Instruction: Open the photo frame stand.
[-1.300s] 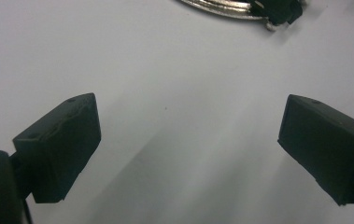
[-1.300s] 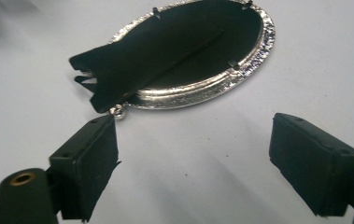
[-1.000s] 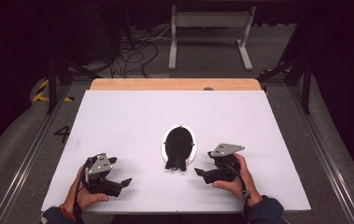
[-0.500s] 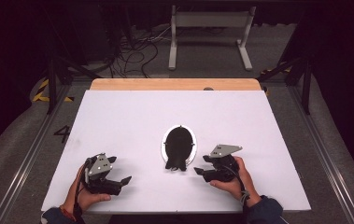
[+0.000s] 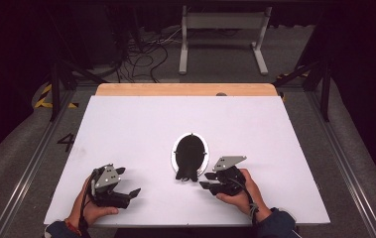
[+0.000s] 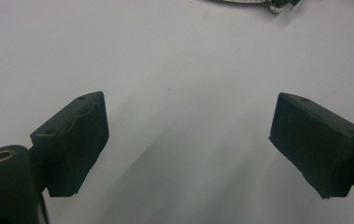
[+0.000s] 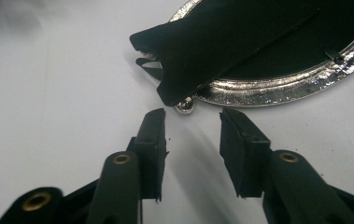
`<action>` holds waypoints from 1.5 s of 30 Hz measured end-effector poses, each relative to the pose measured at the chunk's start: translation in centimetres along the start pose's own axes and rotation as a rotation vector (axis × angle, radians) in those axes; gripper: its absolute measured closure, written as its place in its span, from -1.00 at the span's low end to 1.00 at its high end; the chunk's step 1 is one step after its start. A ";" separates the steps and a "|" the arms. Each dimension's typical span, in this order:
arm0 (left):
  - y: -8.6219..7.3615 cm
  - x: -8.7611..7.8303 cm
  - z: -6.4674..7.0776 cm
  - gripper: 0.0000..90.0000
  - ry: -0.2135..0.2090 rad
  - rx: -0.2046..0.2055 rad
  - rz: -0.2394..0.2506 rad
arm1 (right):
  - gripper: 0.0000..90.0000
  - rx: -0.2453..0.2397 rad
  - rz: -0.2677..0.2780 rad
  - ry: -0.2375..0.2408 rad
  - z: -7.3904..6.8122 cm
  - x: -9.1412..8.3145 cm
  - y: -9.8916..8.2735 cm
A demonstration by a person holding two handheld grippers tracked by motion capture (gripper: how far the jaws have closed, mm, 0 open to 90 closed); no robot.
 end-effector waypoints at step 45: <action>0.0 0.4 0.3 -0.73 -0.031 0.006 -0.018 | 0.50 0.148 0.027 -0.100 0.5 1.3 0.3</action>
Point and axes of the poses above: each handheld gripper's, and its own axes: x roughly forward along the jaws, y roughly out of its top, z roughly to its right, the point moved 1 cm from there along x, roughly forward along the jaws, and after that the axes turned 5 degrees about y, right-handed, at the moved point
